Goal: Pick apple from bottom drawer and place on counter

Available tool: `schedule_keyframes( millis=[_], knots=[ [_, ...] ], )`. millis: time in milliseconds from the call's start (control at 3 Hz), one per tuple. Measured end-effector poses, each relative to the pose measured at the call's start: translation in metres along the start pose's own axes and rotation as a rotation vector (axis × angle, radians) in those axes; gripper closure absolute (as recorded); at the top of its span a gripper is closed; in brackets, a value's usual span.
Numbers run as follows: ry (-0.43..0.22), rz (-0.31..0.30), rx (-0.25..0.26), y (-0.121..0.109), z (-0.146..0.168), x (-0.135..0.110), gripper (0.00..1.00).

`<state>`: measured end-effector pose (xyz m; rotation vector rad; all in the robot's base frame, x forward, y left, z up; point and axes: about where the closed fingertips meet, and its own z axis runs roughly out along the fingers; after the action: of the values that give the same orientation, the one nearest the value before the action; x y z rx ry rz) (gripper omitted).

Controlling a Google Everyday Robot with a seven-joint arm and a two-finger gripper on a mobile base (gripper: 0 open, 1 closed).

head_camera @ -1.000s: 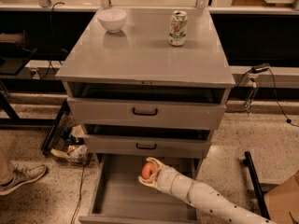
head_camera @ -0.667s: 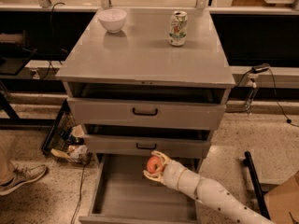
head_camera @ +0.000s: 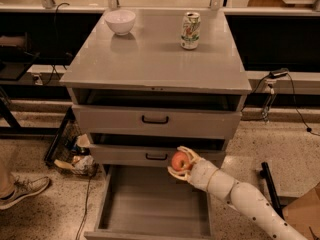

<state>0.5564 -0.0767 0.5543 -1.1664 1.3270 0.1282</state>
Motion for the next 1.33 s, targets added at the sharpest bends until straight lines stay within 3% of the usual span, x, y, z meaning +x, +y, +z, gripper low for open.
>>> schedule_keyframes(
  millis=[667,1000,1333],
  knots=[
    [-0.016,-0.007,-0.016,-0.006,-0.001,-0.003,1.0],
    [-0.071,-0.056,-0.005,-0.056,-0.016,-0.021,1.0],
    [-0.132,-0.155,-0.054,-0.095,-0.036,-0.059,1.0]
  ],
)
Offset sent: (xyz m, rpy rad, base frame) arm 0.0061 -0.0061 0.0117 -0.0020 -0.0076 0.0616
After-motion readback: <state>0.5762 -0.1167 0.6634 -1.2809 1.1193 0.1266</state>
